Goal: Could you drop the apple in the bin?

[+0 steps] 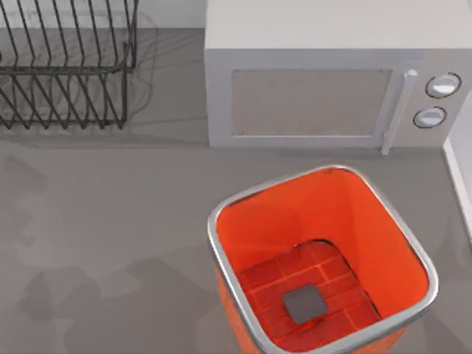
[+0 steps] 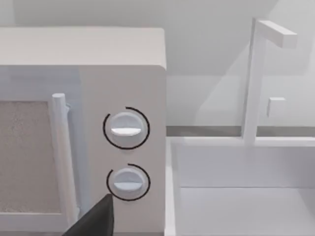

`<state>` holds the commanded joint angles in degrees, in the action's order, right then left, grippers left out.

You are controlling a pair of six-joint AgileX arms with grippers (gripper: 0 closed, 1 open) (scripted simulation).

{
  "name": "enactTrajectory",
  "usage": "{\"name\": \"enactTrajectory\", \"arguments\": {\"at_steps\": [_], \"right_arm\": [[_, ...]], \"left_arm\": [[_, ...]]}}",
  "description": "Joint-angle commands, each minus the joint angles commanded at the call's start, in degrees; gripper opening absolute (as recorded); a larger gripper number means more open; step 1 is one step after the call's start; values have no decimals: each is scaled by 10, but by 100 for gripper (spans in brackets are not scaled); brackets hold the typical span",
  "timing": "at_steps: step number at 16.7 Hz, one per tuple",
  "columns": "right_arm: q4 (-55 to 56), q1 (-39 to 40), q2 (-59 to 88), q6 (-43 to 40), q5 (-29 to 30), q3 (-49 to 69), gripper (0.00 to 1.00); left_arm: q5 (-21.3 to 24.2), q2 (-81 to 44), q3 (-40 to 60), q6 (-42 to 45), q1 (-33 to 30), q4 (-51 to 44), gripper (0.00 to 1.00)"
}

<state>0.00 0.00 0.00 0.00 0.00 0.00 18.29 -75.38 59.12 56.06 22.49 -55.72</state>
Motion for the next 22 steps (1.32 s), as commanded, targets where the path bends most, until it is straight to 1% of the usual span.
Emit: {"name": "enactTrajectory", "arguments": {"at_steps": [3,6,9,15,17,19,22], "right_arm": [[0,0,0,0,0,0,100],[0,0,0,0,0,0,100],[0,0,0,0,0,0,100],[0,0,0,0,0,0,100],[0,0,0,0,0,0,100],[0,0,0,0,0,0,100],[0,0,0,0,0,0,100]], "left_arm": [[-3,-17,19,-3,-20,-12,0],[-15,-72,90,-16,-93,-51,0],[-34,-154,196,-42,-216,-108,0],[-79,-335,421,-119,-542,-238,0],[-95,-386,489,-147,-640,-274,0],[-111,-425,545,-171,-715,-301,0],[-129,-461,599,-198,-782,-326,0]]}}
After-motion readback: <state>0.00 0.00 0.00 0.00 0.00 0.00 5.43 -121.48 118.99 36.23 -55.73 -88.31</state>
